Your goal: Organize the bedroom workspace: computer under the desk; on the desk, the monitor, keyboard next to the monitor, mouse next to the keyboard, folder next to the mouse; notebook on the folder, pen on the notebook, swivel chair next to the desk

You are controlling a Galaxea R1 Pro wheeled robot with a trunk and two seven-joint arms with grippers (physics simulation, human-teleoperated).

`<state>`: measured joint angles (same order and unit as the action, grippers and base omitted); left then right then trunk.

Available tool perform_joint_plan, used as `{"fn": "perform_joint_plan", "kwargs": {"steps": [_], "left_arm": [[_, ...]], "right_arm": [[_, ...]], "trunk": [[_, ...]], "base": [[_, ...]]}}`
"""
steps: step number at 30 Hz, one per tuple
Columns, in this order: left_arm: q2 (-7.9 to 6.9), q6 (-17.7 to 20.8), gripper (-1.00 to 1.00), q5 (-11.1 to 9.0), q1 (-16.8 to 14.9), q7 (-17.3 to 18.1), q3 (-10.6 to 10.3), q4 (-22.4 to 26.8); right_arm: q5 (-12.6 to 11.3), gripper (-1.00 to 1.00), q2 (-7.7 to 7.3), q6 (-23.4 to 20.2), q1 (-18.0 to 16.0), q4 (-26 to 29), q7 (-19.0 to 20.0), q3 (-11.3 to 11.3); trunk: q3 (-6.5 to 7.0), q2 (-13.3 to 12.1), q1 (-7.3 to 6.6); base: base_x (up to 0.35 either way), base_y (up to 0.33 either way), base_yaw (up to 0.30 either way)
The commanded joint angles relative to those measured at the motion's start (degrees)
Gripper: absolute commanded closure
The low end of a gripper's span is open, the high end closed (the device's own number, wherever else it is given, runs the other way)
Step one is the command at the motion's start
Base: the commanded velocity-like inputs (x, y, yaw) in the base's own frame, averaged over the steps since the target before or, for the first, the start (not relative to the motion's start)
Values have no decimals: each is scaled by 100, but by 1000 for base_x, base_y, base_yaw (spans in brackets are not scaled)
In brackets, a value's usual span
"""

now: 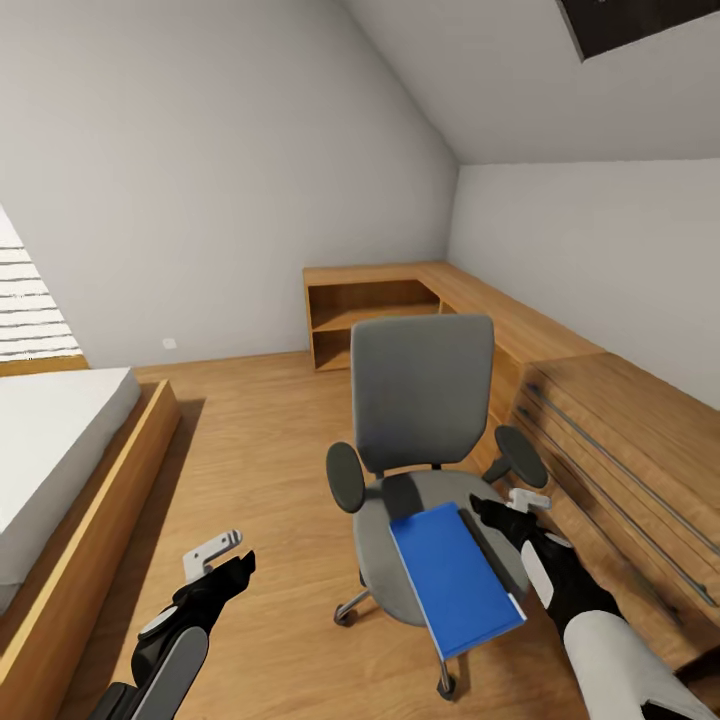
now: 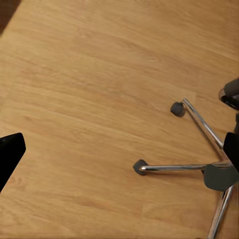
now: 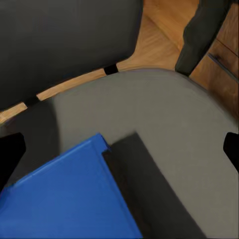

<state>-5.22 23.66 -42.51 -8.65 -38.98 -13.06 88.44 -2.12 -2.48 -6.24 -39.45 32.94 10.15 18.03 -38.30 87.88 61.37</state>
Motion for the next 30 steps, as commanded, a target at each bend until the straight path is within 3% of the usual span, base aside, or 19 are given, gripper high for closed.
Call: {"fn": "perform_joint_plan", "kwargs": {"steps": [1,5,8,13,18,20,30], "left_arm": [[-6,9,-100,-38,-5,-49,-12,8],[-6,9,-100,-38,-5,-49,-17,7],[-6,10,-100,-38,-5,-49,-20,7],[-6,8,-100,-38,-5,-49,-17,7],[-6,13,-100,-41,-5,-49,-17,7],[-6,16,-100,-45,-5,-49,-14,7],[-14,-1,-100,-45,-5,-66,-4,-14]], "right_arm": [[15,-100,75,-101,86,247,22,30],[383,-100,503,-921,900,1835,-210,26],[495,-100,752,-1547,1210,2663,-281,30],[477,-100,909,-2181,1763,3784,-276,33],[268,-100,935,-2297,1969,4119,-233,-12],[138,-100,1018,-2315,2030,4310,-9,-221],[19,-100,1057,-2274,2126,4411,144,-300]], "trunk": [[13,-39,-23],[85,-199,-111],[139,-320,-177],[211,-480,-264],[211,-480,-264],[211,-480,-264],[211,-480,-264]], "base": [[0,0,0],[0,0,0],[0,0,0],[0,0,0],[0,0,0],[0,0,0],[-70,65,-86]]}}
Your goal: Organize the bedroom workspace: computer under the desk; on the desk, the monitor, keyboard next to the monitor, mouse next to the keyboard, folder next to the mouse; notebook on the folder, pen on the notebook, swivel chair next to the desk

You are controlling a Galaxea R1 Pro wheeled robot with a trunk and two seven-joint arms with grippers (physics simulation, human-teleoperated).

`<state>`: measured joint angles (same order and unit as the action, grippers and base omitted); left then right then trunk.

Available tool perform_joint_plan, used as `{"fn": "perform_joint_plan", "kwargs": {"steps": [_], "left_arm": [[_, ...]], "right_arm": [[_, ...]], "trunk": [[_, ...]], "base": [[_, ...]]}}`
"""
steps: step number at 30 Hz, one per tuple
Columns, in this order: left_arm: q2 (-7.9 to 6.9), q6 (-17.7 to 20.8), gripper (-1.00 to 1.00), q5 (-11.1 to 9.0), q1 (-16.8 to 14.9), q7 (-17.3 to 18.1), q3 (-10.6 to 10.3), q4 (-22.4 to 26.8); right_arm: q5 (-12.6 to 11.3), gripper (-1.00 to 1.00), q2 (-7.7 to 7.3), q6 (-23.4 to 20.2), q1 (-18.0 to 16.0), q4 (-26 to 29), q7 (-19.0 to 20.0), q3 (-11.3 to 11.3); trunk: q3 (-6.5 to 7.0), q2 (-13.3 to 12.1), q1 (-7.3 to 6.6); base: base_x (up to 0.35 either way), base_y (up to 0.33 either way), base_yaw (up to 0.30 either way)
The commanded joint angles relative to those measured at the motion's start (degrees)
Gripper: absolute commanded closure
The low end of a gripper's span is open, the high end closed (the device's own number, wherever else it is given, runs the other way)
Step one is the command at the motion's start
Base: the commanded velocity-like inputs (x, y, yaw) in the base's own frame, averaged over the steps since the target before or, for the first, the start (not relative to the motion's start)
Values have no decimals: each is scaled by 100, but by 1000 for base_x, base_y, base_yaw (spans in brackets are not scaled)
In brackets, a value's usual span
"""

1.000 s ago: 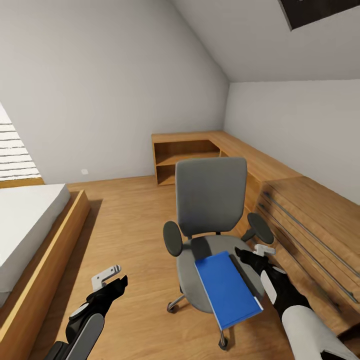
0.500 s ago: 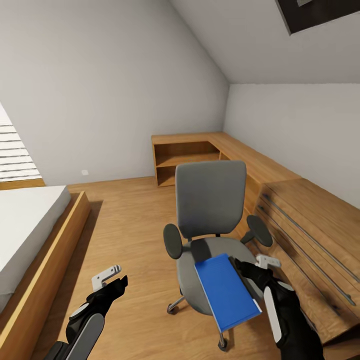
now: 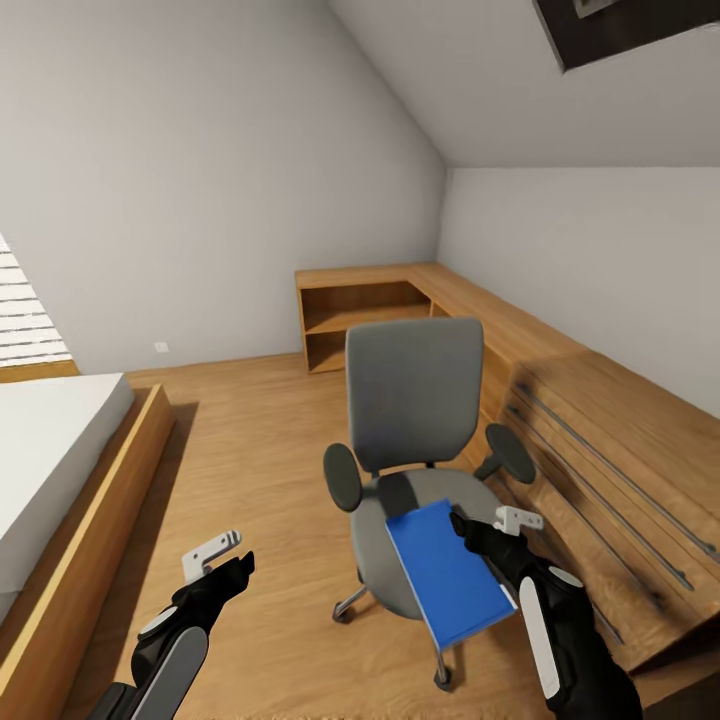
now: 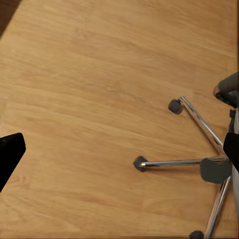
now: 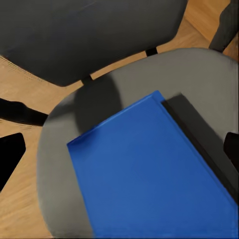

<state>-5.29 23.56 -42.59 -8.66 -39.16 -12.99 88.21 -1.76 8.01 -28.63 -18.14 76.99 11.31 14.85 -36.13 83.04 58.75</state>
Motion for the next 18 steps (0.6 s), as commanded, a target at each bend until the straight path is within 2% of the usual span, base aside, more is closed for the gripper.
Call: {"fn": "perform_joint_plan", "kwargs": {"steps": [1,5,13,18], "left_arm": [[-7,8,-100,-35,-4,-47,-11,10],[-7,8,-100,-36,-4,-47,-11,11],[-6,13,-100,-31,-4,-39,-23,12],[-4,16,-100,-30,-4,-19,-28,12]], "right_arm": [[-17,-100,8,-31,-5,3,29,18],[-17,-100,6,-23,-5,4,23,28],[-24,-100,8,-21,-5,6,27,42],[-20,-100,4,-20,-5,-6,29,44]], "trunk": [[-6,4,-2],[-9,4,-2],[-10,4,-2],[-10,4,-2]], "base": [[-232,215,-259],[-243,226,-183],[-234,241,-24],[27,292,-75]]}}
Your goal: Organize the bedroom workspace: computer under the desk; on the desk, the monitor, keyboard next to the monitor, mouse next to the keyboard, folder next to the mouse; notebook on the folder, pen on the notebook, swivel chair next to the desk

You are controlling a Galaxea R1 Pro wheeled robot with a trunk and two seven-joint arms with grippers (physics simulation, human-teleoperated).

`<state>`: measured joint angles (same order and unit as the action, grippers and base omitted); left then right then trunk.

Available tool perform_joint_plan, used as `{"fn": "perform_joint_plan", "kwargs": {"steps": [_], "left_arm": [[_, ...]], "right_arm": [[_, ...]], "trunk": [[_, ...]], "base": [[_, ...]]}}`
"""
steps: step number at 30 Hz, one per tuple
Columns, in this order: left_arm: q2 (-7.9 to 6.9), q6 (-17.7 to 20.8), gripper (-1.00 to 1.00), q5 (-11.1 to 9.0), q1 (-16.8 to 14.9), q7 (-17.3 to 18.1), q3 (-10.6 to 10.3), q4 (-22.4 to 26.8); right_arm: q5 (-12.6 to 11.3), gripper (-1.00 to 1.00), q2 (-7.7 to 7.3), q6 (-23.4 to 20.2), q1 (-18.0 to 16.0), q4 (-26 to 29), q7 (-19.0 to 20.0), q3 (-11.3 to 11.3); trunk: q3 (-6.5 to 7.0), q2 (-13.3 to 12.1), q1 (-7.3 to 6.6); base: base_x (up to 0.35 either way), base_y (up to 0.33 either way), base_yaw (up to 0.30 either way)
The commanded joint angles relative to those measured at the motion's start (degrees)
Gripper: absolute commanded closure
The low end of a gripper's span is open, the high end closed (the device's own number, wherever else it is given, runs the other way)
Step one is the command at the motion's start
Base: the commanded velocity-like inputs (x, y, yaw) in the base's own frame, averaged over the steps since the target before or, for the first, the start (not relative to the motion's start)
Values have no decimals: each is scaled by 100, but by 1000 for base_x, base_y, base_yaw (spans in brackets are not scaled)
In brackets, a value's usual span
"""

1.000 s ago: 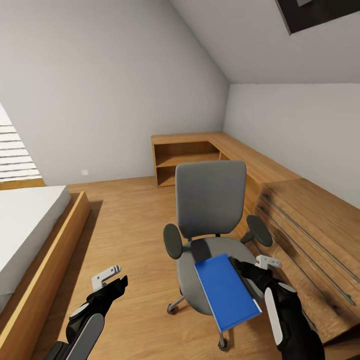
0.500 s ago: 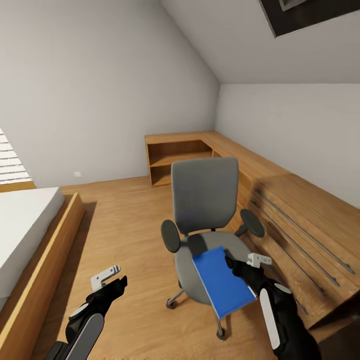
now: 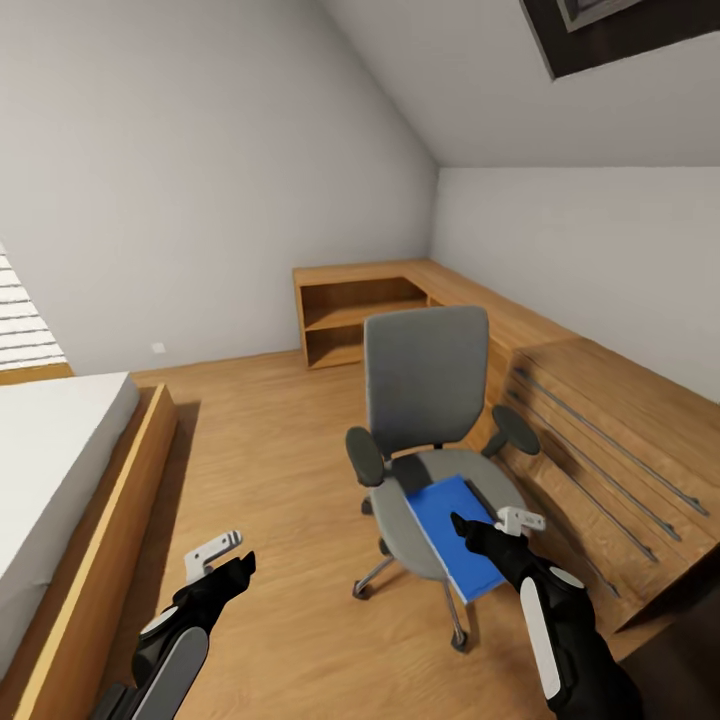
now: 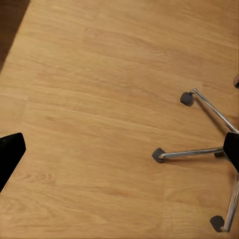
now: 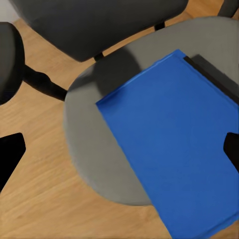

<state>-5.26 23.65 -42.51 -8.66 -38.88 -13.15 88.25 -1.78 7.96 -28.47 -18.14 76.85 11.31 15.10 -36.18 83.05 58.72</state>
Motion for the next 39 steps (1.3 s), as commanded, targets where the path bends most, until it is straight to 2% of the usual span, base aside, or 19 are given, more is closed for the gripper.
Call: {"fn": "perform_joint_plan", "kwargs": {"steps": [1,8,10,12,14,19,21,23,25,31,33,37,39], "left_arm": [[-6,7,-100,-38,-4,-46,-12,8],[-9,25,-100,-41,-4,-41,-11,13],[-5,14,-100,-39,-4,-47,-10,39],[-4,12,-100,-38,-4,-51,-8,43],[-2,9,-100,-38,-4,-55,-6,57],[-1,8,-100,-38,-4,-60,-4,67],[-1,8,-100,-38,-4,-61,-2,70],[-1,8,-100,-38,-4,-59,2,75],[-1,8,-100,-38,-4,-58,4,77],[-1,9,-100,-40,-4,-55,5,85],[-2,13,-100,-43,-4,-48,5,91],[-3,15,-100,-52,-4,-43,10,170],[-8,19,-100,-155,-4,-41,9,229]], "right_arm": [[-17,-100,7,-36,-6,7,29,19],[-55,-100,11,-58,-6,-10,18,26],[-422,-100,-12,-88,-6,1,10,38],[-578,-100,-22,-94,-2,5,8,42],[-811,-100,-65,-117,32,14,5,49],[-1171,-100,-126,-320,78,11,11,118],[-1410,-100,-136,-383,100,8,16,207],[-1771,-100,-146,-446,177,6,20,326],[-2381,-100,-153,-731,261,-1,29,617],[-3134,-100,-184,-1434,283,-120,37,1025],[-3260,-100,-205,-1508,285,-267,38,1087],[-3362,-100,-226,-1563,286,-452,49,1136],[-3388,-100,-231,-1570,287,-560,85,1147]], "trunk": [[-6,3,1],[-6,3,1],[-6,3,1],[-6,3,1],[-41,83,45],[-131,284,155],[-167,364,199],[-203,444,243],[-239,525,287],[-347,765,419],[-383,845,462],[-454,1006,550],[-490,1086,594]], "base": [[112,203,-196],[30,54,-249],[2,4,-280],[1,2,-283],[1,1,-286],[0,0,-287],[0,0,-287],[0,0,-287],[0,0,-287],[0,0,-253],[0,0,-96],[0,0,-35],[0,0,-9]]}}
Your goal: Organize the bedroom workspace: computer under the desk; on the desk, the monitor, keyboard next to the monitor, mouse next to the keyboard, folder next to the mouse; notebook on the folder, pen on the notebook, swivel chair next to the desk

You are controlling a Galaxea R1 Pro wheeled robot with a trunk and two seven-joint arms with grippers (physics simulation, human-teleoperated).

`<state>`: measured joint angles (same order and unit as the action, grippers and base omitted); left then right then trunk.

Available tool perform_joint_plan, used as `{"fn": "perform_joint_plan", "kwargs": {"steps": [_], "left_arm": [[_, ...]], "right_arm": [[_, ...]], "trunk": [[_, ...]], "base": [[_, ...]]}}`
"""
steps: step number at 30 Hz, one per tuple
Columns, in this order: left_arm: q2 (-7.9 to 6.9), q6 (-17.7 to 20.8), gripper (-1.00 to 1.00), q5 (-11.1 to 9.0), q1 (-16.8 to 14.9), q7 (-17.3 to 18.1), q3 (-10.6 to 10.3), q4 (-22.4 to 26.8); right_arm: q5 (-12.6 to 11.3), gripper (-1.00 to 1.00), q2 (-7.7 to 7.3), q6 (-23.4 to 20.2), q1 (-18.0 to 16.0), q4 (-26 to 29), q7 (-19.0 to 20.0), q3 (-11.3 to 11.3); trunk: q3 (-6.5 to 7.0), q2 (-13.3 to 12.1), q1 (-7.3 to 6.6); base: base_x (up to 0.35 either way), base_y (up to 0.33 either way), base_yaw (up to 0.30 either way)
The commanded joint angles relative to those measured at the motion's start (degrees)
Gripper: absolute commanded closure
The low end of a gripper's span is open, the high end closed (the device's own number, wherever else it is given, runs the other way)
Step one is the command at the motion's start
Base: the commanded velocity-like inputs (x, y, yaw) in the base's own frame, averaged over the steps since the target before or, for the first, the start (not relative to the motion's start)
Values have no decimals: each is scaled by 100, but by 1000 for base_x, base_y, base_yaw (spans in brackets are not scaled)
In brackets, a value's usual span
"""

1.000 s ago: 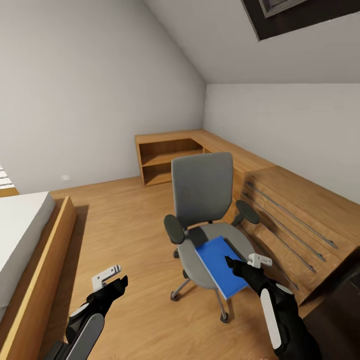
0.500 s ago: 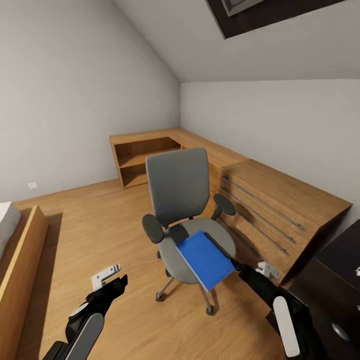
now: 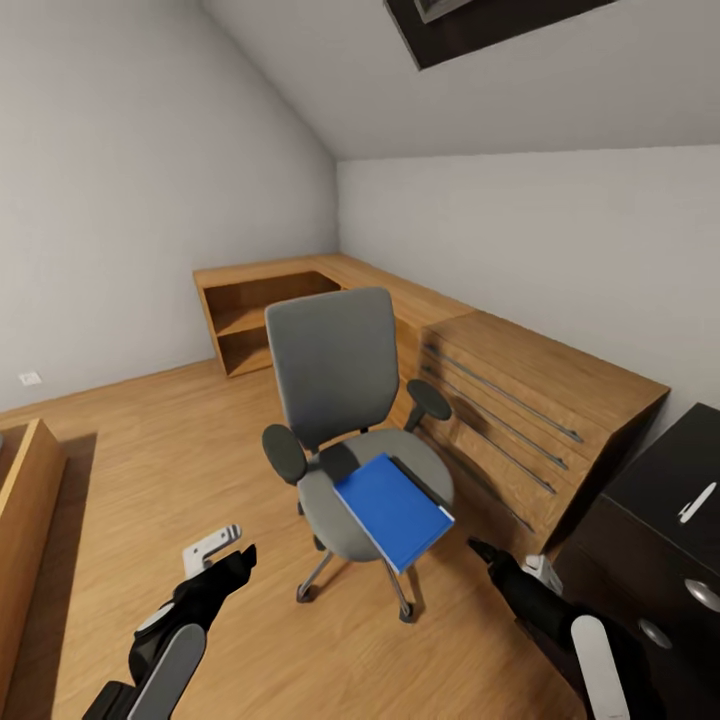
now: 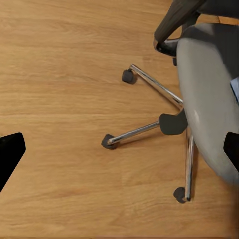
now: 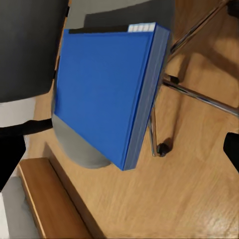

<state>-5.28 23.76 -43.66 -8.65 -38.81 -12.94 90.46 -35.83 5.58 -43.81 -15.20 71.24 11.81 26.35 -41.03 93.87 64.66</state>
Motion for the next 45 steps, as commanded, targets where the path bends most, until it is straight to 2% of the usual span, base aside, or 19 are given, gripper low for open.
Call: {"fn": "perform_joint_plan", "kwargs": {"steps": [1,5,13,17,18,20,25,28,30,31,34,39,43,45], "left_arm": [[-7,12,-100,-117,-5,-48,-15,21],[-8,20,-100,-290,-5,-48,-22,48],[-14,31,-100,-351,-5,-71,-25,59],[-10,37,-100,-359,-5,-86,-26,59],[-8,40,-100,-362,-5,-91,-29,60],[-8,41,-100,-362,-5,-91,-27,60],[-8,50,-100,-362,-5,-90,-26,60],[-8,50,-100,-363,-5,-92,-32,60],[-8,50,-100,-363,-5,-92,-33,60],[-8,51,-100,-363,-5,-92,-33,60],[-8,50,-100,-365,-5,-92,-34,60],[-8,51,-100,-363,-5,-92,-34,60],[-27,56,-100,-363,-5,-92,-19,60],[-29,54,-100,-363,-5,-92,-21,60]], "right_arm": [[16,-100,6,-36,-7,-69,61,23],[13,-100,5,-14,-9,-277,111,18],[20,-100,24,193,-9,-369,121,-3],[24,-100,34,513,-9,-409,114,-9],[15,-100,30,853,-8,-716,122,-21],[5,-100,25,922,-9,-872,138,-20],[18,-100,6,972,-16,-1191,751,-15],[36,-100,-171,982,-49,-1743,1301,-50],[39,-100,-324,983,-104,-2113,1746,-190],[41,-100,-350,982,-115,-2159,1842,-237],[43,-100,-427,982,-148,-2295,2364,-601],[42,-100,-427,987,-157,-2330,2594,-809],[39,-100,-407,1043,-164,-2333,2616,-841],[33,-100,-372,1205,-166,-2326,2626,-852]], "trunk": [[-24,44,22],[-95,205,110],[-239,526,286],[-311,686,374],[-329,726,396],[-365,806,440],[-455,1007,549],[-508,1127,615],[-544,1208,659],[-562,1248,681],[-616,1368,747],[-706,1568,857],[-778,1729,945],[-814,1809,989]], "base": [[0,0,-4],[0,0,-2],[0,0,0],[0,0,0],[0,0,0],[0,0,0],[0,0,0],[0,0,0],[0,0,0],[0,0,0],[0,0,0],[0,0,0],[0,0,0],[0,0,0]]}}
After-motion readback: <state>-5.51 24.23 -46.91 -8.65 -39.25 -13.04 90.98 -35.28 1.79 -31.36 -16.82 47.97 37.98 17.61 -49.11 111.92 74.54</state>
